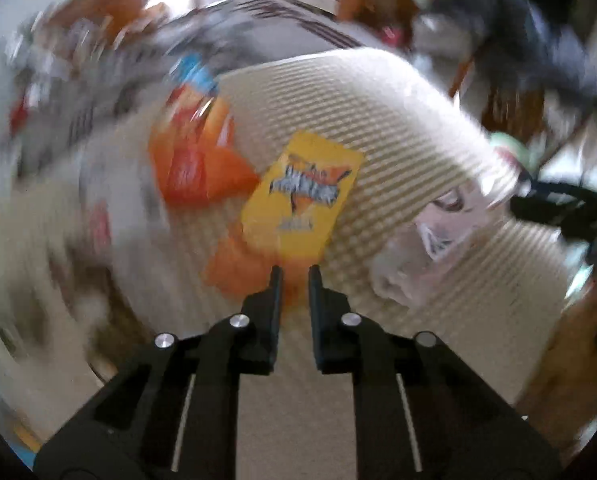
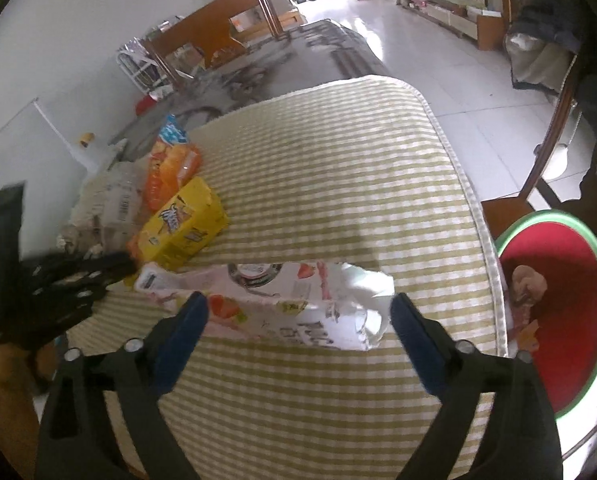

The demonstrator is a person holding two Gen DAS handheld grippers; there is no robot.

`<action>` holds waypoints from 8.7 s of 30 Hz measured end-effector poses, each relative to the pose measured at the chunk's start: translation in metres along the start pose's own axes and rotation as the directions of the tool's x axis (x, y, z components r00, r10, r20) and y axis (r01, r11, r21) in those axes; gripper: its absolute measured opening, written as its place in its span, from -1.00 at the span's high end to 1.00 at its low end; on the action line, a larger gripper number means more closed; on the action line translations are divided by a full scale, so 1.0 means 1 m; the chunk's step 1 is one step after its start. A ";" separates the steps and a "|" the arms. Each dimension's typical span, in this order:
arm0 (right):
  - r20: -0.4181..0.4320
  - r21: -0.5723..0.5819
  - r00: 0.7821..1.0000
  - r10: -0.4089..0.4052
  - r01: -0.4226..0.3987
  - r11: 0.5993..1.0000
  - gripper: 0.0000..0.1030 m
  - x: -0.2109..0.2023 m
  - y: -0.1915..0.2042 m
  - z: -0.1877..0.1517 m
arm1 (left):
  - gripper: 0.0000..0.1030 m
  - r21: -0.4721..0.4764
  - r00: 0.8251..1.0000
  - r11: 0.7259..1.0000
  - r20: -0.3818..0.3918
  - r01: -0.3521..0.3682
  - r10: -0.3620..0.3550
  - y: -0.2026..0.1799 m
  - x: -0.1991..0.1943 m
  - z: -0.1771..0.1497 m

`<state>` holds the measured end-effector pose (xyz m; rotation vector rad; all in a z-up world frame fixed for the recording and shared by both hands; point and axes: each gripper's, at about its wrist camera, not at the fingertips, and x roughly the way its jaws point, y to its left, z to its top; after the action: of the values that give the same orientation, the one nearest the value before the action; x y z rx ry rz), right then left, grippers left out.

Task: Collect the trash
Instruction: 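Move the right tool to the pink paper bag while the left tool approaches the yellow carton, then close the right tool on the pink paper bag with barcode, then grasp the white folded paper box with the left tool, then carry box and pink bag over the red bin and open both tools, then grasp the dark brown carton on the bed with the left tool, then grasp the clear water bottle with the right tool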

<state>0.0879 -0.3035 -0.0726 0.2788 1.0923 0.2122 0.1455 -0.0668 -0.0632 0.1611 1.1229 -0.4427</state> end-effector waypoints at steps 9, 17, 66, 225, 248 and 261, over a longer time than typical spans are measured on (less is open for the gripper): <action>-0.280 -0.103 0.942 0.183 -0.219 0.970 -0.79 0.029 0.031 -0.027 | -0.04 -0.130 0.997 0.992 0.080 -0.001 0.012 0.003 -0.014 -0.047; -0.116 -0.165 0.938 0.328 -0.344 0.925 -0.78 -0.008 0.036 -0.016 | -0.35 -0.152 0.981 0.984 0.156 -0.093 0.116 0.011 -0.039 -0.050; -0.266 -0.469 0.963 0.028 -0.155 0.869 -0.25 0.010 0.071 -0.034 | -0.50 -0.391 0.958 0.917 0.284 0.074 0.043 0.069 -0.047 -0.088; 0.200 0.052 0.922 -0.332 0.329 0.943 -0.75 -0.042 -0.033 0.008 | 0.07 -0.569 0.933 0.811 0.348 0.134 0.090 0.096 -0.092 -0.134; -0.027 -0.178 0.999 0.029 -0.034 0.983 -0.75 0.107 0.225 0.066 | 0.06 -0.598 0.940 0.786 0.336 0.159 0.066 0.109 -0.086 -0.141; -0.149 -0.194 0.988 -0.026 -0.004 0.981 -0.41 0.162 0.237 0.053 | 0.05 -0.606 0.942 0.779 0.330 0.161 0.061 0.111 -0.086 -0.142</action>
<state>0.1995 -0.0369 -0.1091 0.0826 1.2134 0.3320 0.0433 0.1045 -0.0577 -0.5246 0.8837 -0.1109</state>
